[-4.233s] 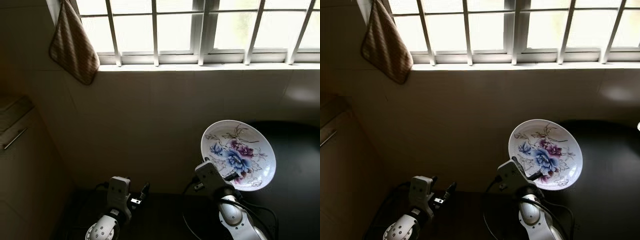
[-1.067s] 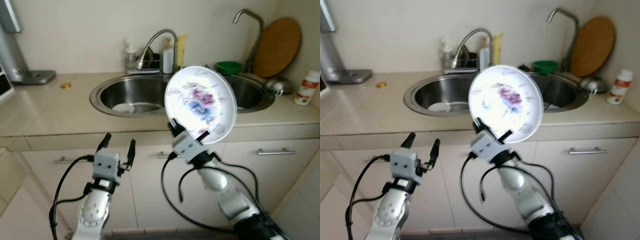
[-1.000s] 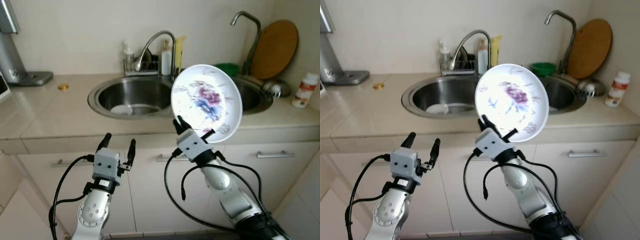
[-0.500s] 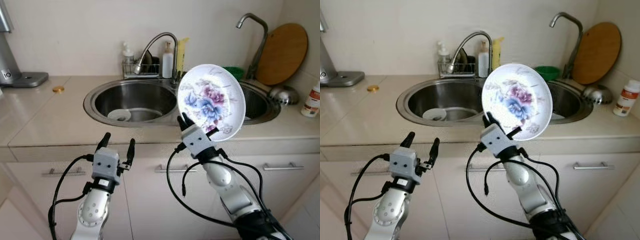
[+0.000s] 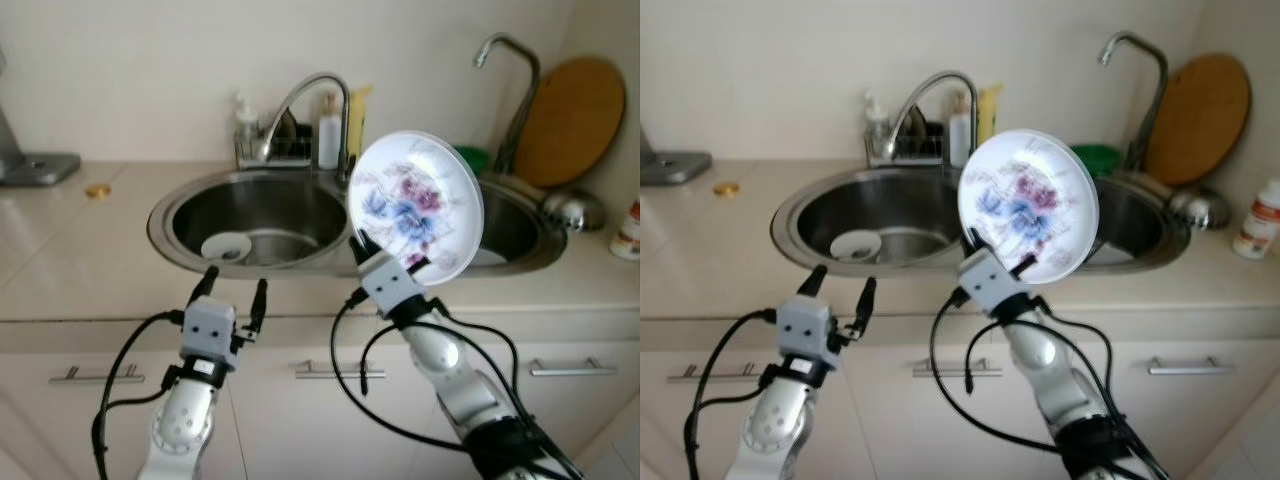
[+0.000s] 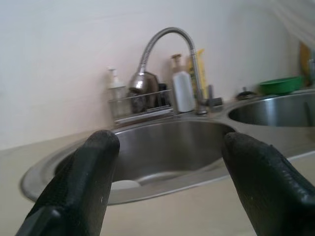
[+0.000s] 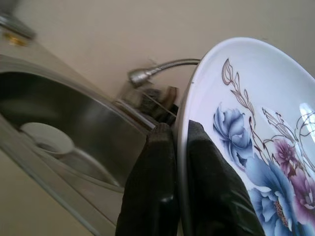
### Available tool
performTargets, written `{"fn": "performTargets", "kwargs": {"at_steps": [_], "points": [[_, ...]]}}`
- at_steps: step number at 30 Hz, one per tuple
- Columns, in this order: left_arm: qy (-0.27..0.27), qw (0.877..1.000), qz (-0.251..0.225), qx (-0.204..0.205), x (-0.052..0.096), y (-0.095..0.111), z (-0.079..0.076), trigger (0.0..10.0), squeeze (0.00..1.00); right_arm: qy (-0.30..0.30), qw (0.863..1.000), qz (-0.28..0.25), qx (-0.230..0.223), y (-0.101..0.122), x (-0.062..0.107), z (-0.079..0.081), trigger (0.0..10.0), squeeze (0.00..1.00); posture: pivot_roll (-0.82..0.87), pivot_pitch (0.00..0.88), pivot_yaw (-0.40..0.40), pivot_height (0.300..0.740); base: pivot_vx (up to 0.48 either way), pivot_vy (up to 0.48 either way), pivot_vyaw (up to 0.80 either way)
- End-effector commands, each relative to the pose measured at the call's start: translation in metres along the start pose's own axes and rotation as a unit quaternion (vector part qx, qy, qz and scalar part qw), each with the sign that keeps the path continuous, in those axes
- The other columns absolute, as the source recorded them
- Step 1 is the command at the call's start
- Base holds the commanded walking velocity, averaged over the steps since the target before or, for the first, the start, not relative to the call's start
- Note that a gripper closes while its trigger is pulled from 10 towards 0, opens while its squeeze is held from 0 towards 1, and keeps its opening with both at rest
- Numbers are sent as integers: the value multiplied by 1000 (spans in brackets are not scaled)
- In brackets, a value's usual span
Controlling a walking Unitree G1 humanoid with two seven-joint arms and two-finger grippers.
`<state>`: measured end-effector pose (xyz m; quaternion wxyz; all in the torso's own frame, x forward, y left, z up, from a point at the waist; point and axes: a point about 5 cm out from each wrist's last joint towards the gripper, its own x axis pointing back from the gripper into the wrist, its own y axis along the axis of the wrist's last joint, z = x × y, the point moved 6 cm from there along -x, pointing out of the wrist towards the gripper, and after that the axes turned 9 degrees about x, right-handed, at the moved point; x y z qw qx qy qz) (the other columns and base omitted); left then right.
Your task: Kitchen organization
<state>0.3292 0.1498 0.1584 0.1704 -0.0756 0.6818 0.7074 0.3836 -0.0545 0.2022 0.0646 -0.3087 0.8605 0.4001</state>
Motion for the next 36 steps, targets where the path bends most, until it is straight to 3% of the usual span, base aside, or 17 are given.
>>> {"fn": "performTargets", "kwargs": {"at_steps": [1, 10, 14, 19, 24, 31, 34, 36], "points": [[-1, 1000, -4, -2, -2, 2, -2, 10000, 0, 11, 999, -36, -11, 16, -9, -1, 10000, 0, 90, 0, 6, 740, 285, 0, 0], [-1, 1000, -2, -1, -2, 2, -3, 10000, 0, 54, 997, -53, -16, 22, -16, 15, 10000, 0, 99, 0, 0, 740, 288, 0, 0], [-1, 1000, 0, -1, -1, 1, -3, 10000, 0, 74, 995, -46, -49, 21, -22, 19, 10000, 0, 103, 0, -3, 740, 285, 0, 0], [-3, 1000, 5, 3, -1, -1, -5, 10000, 0, 111, 992, -55, -26, 21, -27, 25, 10000, 0, 104, 0, -3, 740, 217, 0, 0], [-6, 1000, 10, 5, -1, -3, -9, 10000, 0, 137, 990, -11, -9, -1, -36, 20, 10000, 0, 110, 0, -7, 740, 0, 0, 0], [-6, 1000, 11, 5, -1, -4, -10, 10000, 0, 162, 984, 63, -42, -27, -48, 0, 10000, 0, 119, 0, -9, 740, 0, 0, 0], [-9, 1000, 11, 6, -1, -4, -13, 10000, 0, 173, 972, 146, -64, -54, -43, -2, 10000, 0, 126, 0, -17, 740, 0, 0, 0], [-7, 1000, 11, 6, -1, -4, -12, 10000, 0, 154, 970, 171, -79, -63, -41, -10, 10000, 0, 130, 0, -20, 740, 0, 0, 0]]}}
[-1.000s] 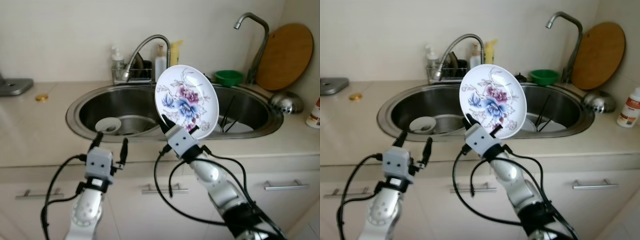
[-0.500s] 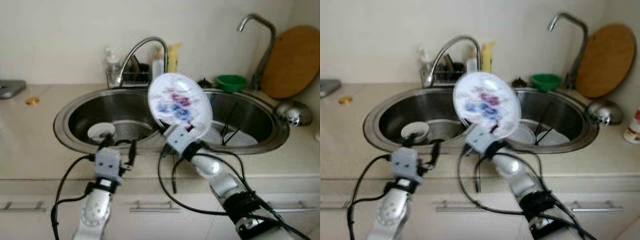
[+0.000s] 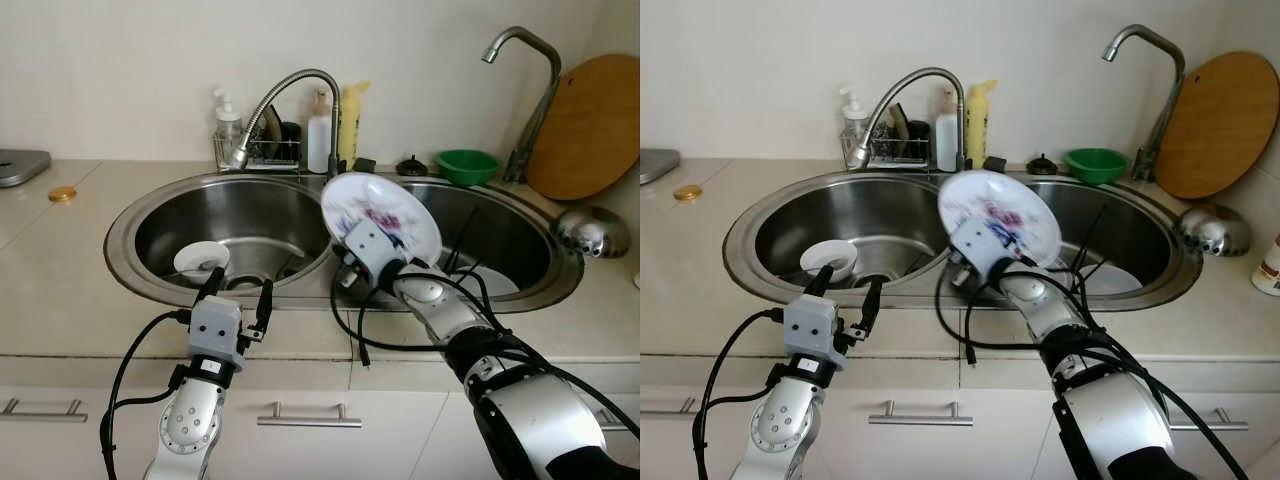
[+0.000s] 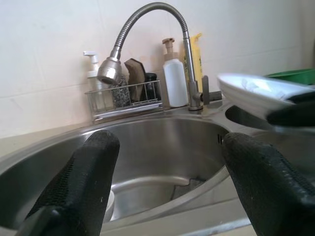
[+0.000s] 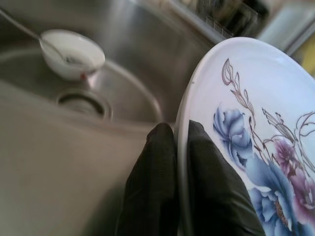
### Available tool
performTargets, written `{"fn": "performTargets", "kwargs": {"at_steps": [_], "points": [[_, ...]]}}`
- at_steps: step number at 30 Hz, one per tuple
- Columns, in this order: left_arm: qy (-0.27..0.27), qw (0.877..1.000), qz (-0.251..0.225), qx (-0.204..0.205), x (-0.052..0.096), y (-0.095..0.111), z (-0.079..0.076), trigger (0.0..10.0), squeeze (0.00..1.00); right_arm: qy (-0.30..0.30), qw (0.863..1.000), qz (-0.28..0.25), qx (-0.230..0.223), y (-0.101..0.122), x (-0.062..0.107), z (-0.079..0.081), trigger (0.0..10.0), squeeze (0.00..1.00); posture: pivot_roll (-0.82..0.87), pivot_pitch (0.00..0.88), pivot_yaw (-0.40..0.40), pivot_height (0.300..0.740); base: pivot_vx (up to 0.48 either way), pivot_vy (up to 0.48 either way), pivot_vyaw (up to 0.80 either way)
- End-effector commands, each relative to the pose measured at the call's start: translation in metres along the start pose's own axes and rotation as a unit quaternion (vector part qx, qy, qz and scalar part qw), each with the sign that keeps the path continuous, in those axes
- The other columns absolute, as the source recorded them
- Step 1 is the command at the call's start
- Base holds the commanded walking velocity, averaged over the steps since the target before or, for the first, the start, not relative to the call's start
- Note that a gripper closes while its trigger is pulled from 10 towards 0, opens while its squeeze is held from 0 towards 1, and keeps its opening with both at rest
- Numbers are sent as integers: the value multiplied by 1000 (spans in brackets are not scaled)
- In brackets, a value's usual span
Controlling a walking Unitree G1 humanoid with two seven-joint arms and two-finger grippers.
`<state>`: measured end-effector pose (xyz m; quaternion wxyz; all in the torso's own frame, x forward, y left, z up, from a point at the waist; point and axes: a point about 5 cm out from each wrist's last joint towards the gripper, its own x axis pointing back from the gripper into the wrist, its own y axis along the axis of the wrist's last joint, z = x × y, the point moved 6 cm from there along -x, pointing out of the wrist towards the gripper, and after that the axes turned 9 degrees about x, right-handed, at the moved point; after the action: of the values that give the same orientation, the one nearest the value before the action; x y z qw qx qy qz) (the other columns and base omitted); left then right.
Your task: Kitchen organization
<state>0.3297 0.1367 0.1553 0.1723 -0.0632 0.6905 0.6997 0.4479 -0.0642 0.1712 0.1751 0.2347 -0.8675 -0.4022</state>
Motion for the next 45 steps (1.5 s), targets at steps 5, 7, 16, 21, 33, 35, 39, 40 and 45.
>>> {"fn": "performTargets", "kwargs": {"at_steps": [5, 7, 16, 21, 33, 35, 39, 40, 45], "points": [[4, 1000, 6, -7, 2, -2, 1, 10000, 0, -43, 997, 45, -38, -15, 6, -27, 10000, 0, 133, 0, -24, 740, 0, 0, 0], [4, 1000, 6, -7, 2, -2, 0, 10000, 0, -50, 996, 55, -47, -21, 8, -28, 10000, 0, 133, 0, -24, 740, 0, 0, 0], [0, 1000, 8, -5, 2, -3, -2, 10000, 0, -111, 992, 40, -42, -19, 18, -56, 10000, 1000, 130, 0, -17, 740, 0, 0, 0], [-2, 1000, 10, -5, 2, -4, -2, 10000, 0, -111, 993, 15, 22, -5, 15, -55, 10000, 1000, 128, 0, -14, 740, 0, 0, 0], [1, 1000, 2, 8, 3, 1, -1, 10000, 0, -177, 965, -196, 4, 51, 34, -39, 10000, 812, 126, 0, -13, 740, 0, 79, 0], [1, 1000, -2, 7, 3, 3, -1, 10000, 0, -179, 961, -212, -3, 54, 39, -32, 10000, 4, 126, 0, -13, 740, 0, 476, 0], [0, 999, -40, -6, 0, 19, 0, 10000, 0, -186, 956, -227, -27, 52, 48, -14, 10000, 0, 115, 0, -9, 740, 0, 476, 0], [1, 999, -47, -8, 0, 22, 0, 10000, 0, -187, 955, -227, -30, 52, 49, -12, 10000, 0, 115, 0, -9, 740, 0, 476, 0], [15, 996, -89, 9, -4, 44, 7, 10000, 0, -201, 950, -233, -47, 53, 57, -5, 10000, 0, 121, 0, -14, 740, 0, 478, 0]]}}
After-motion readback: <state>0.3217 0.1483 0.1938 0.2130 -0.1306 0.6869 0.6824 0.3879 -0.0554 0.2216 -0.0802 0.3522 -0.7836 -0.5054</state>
